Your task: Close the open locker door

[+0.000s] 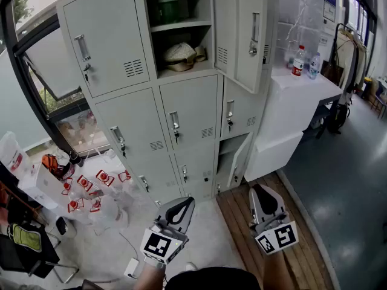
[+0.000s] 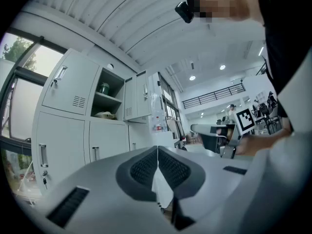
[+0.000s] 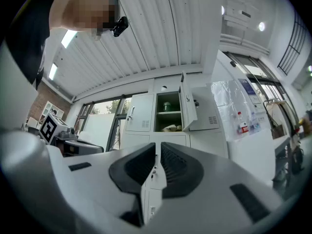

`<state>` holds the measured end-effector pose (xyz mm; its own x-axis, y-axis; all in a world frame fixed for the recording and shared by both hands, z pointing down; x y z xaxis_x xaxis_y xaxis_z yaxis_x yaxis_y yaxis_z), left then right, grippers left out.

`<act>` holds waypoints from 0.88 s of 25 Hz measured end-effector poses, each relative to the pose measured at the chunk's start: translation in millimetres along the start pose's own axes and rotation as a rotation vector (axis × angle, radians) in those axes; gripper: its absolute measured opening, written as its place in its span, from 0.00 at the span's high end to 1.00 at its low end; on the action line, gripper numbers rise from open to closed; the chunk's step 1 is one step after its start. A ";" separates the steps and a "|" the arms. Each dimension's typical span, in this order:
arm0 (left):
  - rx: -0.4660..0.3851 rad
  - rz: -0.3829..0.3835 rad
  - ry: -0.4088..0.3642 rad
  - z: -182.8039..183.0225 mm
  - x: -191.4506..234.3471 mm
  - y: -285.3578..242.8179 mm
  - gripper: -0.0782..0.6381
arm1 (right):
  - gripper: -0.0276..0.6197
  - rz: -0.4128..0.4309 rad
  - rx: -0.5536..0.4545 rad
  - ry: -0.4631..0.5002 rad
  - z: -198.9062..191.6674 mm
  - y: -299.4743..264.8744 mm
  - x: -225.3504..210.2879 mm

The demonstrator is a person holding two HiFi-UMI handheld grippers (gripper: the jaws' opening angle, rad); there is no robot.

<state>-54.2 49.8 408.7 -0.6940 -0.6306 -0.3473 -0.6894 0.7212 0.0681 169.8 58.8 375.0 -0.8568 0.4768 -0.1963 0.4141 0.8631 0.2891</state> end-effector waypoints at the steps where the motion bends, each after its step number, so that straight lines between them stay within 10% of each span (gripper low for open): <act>1: -0.002 0.002 0.004 1.0 3.9 1.9 0.86 | 0.88 0.002 0.003 0.000 -1.3 -2.1 2.7; 22: 0.019 -0.049 0.099 -48.0 75.4 37.3 0.86 | 0.88 -0.137 -0.017 -0.090 -39.7 -37.4 35.6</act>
<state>-142.2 15.4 430.0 -0.6773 -0.6899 -0.2555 -0.7196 0.6935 0.0348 111.6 36.9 394.4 -0.8737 0.3683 -0.3178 0.2891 0.9185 0.2696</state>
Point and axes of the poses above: the fingertips, and each gripper's own axes: y backward along the fingers, x to its left, z out of its top, the point moved 4 cm from there along y, backward along the fingers, and after that the axes turned 14 degrees about -y, right-handed, at the moved point
